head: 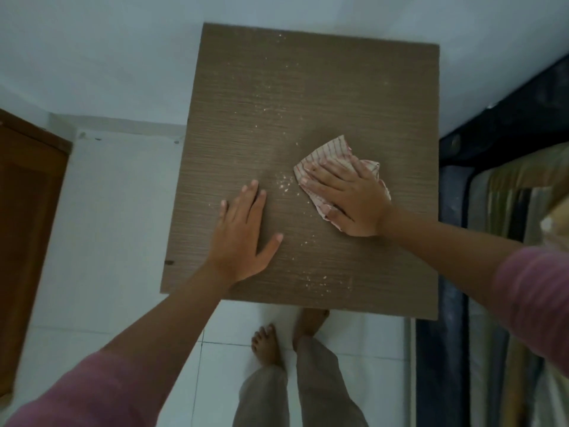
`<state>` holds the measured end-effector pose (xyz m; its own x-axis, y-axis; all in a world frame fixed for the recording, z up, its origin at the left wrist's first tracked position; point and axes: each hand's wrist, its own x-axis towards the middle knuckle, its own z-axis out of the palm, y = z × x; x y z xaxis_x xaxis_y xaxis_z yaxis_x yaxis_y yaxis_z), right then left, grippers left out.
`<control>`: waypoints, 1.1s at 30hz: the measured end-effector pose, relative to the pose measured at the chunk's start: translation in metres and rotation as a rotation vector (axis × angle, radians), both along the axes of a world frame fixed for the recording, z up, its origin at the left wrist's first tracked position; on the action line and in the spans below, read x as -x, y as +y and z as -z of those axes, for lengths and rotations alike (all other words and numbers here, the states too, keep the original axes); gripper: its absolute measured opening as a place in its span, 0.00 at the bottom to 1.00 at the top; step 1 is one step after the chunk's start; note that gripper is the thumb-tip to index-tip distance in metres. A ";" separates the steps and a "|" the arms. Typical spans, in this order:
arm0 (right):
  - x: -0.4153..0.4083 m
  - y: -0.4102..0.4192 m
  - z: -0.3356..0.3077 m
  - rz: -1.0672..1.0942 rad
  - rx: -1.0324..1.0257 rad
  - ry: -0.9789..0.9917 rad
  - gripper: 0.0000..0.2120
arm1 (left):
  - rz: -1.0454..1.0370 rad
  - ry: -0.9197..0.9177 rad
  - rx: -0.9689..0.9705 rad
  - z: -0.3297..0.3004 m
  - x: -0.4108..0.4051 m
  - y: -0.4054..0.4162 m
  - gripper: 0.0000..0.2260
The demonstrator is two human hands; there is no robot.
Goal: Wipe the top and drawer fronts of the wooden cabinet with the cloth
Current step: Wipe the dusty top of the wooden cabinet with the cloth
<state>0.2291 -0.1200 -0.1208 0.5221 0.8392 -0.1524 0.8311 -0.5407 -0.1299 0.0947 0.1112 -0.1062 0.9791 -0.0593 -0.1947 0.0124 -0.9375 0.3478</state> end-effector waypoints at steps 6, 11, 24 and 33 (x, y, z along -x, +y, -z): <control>0.038 -0.006 0.002 0.003 -0.032 -0.004 0.27 | 0.032 -0.001 -0.088 0.012 0.052 0.006 0.36; 0.063 -0.010 0.002 0.015 -0.070 -0.004 0.27 | 0.036 0.009 -0.116 0.014 0.048 0.005 0.36; 0.121 -0.014 0.003 0.059 -0.126 -0.040 0.27 | 0.038 -0.073 -0.128 0.017 0.051 0.006 0.36; 0.154 -0.017 0.010 0.073 -0.179 -0.068 0.26 | 0.050 -0.169 -0.135 0.024 0.051 0.006 0.36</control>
<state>0.0756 -0.1370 -0.1306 0.5866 0.8092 0.0336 0.8007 -0.5733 -0.1739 0.0442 0.1176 -0.1301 0.9949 -0.0933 -0.0371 -0.0834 -0.9736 0.2127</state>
